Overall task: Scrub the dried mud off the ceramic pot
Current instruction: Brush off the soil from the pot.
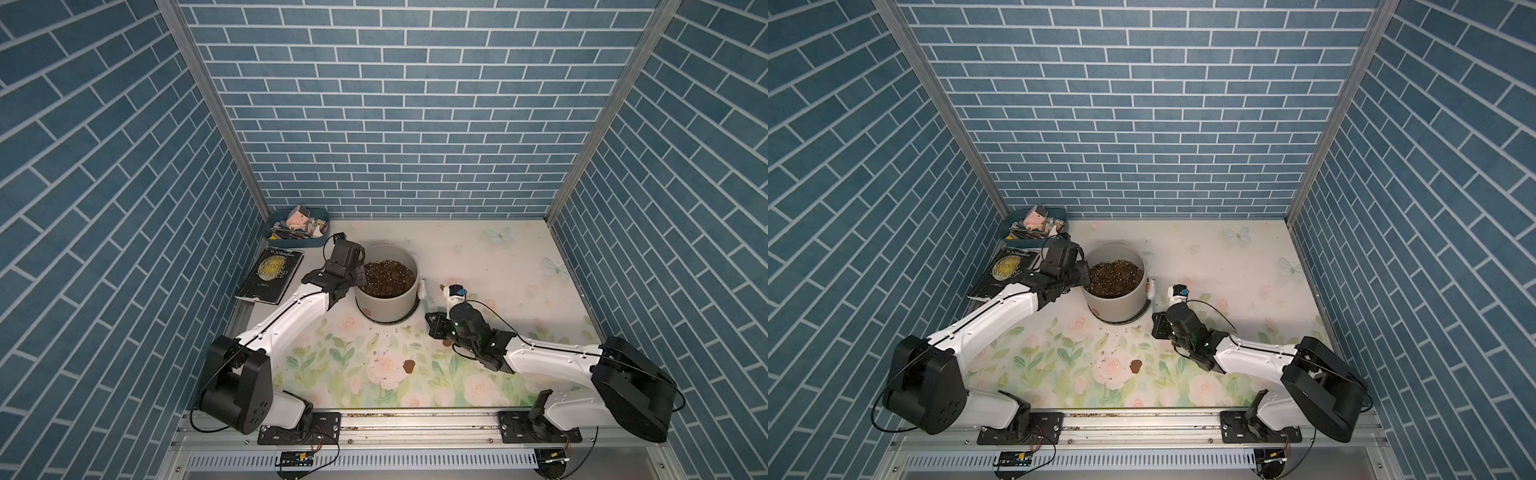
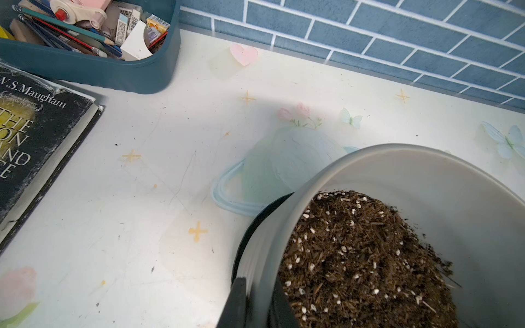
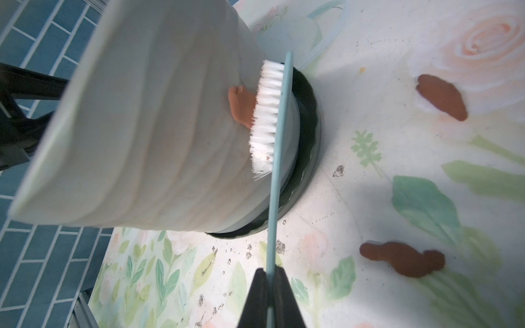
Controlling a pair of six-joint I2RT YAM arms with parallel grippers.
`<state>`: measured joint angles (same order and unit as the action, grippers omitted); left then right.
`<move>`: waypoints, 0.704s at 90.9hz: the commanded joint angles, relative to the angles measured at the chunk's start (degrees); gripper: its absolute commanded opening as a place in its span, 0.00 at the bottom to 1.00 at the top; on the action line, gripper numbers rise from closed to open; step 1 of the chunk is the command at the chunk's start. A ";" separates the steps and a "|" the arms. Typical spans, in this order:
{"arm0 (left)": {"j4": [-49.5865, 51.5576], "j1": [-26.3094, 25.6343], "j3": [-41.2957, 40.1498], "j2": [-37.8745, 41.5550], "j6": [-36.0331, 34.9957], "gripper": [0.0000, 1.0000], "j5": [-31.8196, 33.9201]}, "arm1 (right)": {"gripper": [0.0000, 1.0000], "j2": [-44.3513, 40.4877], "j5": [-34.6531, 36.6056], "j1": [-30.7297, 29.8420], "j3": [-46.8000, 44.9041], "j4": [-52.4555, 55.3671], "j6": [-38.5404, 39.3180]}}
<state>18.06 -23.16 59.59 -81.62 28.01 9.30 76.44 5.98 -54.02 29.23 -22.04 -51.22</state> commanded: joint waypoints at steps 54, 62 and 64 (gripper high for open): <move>0.43 0.12 -0.20 0.89 1.28 0.00 -0.80 | 0.00 -9.05 6.75 6.20 -1.62 35.04 4.10; 0.57 0.04 0.10 0.82 1.35 0.00 -0.71 | 0.00 -7.32 8.25 6.98 -0.35 39.35 5.09; 0.68 0.04 0.16 0.80 1.35 0.00 -0.69 | 0.00 -7.00 8.24 7.30 -0.04 39.90 5.26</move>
<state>18.06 -23.16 59.59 -81.62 28.01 9.39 67.88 11.40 -47.70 26.72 7.35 -49.34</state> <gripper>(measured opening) 0.163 0.062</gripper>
